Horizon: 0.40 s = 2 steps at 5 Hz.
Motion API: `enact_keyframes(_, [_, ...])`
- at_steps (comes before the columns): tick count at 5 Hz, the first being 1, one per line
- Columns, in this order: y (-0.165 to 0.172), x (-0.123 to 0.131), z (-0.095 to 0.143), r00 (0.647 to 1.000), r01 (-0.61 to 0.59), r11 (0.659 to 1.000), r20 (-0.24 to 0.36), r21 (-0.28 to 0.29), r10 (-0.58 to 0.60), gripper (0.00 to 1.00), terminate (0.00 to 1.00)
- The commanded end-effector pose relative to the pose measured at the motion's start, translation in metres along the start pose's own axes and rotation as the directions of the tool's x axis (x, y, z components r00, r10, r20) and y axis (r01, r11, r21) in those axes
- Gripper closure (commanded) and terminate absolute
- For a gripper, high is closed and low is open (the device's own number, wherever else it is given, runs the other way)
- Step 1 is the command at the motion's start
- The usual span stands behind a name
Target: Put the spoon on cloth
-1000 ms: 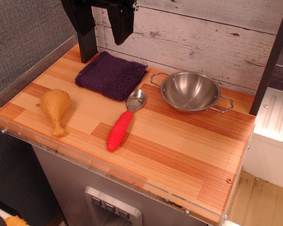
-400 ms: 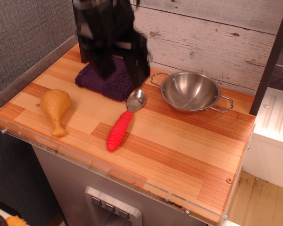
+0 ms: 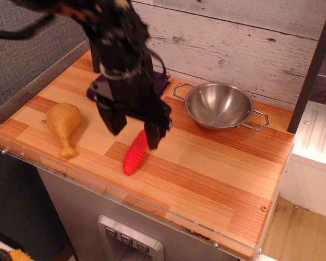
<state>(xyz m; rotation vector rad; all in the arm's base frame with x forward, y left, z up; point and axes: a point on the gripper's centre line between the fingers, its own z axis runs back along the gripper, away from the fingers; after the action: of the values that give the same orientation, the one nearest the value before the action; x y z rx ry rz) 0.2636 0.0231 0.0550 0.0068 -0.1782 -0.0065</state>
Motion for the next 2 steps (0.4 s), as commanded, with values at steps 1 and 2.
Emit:
enact_keyframes(1, [0.016, 0.0152, -0.0218, 0.997, -0.02, 0.993, -0.072, 0.119, 0.029, 0.0, 0.0])
enact_keyframes(2, [0.0212, 0.0149, -0.0308, 0.996, -0.042, 0.991, -0.072, 0.128, 0.052, 0.0, 0.0])
